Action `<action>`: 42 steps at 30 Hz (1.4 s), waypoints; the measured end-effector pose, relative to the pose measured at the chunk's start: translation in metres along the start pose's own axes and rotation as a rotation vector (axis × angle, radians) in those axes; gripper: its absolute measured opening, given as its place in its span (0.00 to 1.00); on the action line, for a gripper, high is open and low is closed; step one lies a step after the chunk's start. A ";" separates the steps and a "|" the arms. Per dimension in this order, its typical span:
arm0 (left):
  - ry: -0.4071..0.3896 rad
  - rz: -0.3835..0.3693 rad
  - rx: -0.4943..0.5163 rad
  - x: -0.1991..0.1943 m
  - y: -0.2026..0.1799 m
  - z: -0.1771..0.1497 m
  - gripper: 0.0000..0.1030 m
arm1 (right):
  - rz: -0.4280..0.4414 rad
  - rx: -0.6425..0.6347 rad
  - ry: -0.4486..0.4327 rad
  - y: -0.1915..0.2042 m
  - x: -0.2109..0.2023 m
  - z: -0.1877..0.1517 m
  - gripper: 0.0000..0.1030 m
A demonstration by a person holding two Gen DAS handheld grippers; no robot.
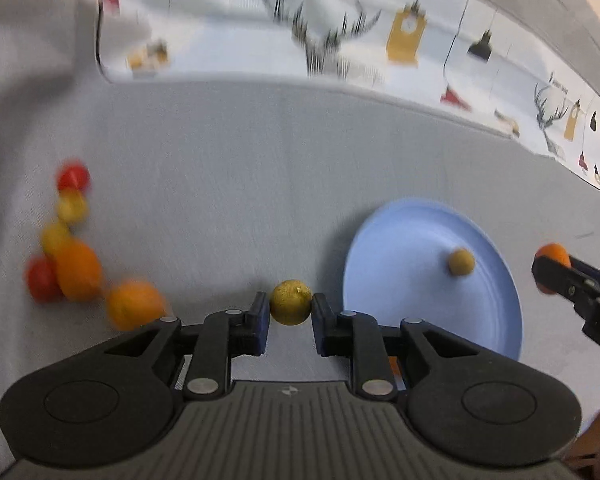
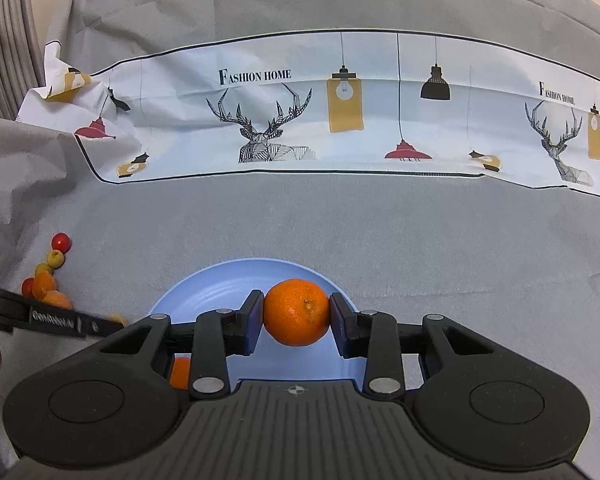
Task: Organize fruits
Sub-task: 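Carry the yellow fruit and the orange over the blue plate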
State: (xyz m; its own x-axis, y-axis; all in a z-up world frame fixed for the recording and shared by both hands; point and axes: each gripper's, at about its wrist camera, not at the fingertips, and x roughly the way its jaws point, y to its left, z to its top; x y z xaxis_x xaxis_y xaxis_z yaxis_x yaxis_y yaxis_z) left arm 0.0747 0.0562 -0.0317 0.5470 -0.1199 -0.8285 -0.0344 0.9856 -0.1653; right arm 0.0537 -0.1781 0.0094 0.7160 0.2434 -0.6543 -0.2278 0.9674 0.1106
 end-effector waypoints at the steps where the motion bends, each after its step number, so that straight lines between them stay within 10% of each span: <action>1: -0.030 -0.001 0.008 -0.005 -0.001 0.001 0.24 | -0.004 -0.008 0.001 0.001 0.000 0.000 0.36; 12: -0.172 -0.115 0.134 -0.025 -0.041 0.001 0.24 | -0.052 -0.044 0.044 0.011 0.003 0.005 0.36; 42: -0.140 -0.171 0.255 -0.010 -0.075 -0.009 0.24 | -0.086 -0.032 0.079 0.010 0.009 0.004 0.36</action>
State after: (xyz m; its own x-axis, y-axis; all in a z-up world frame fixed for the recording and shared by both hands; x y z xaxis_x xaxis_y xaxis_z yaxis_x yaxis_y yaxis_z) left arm 0.0642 -0.0173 -0.0165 0.6366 -0.2863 -0.7161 0.2689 0.9527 -0.1418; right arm 0.0609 -0.1656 0.0075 0.6798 0.1518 -0.7175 -0.1895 0.9815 0.0281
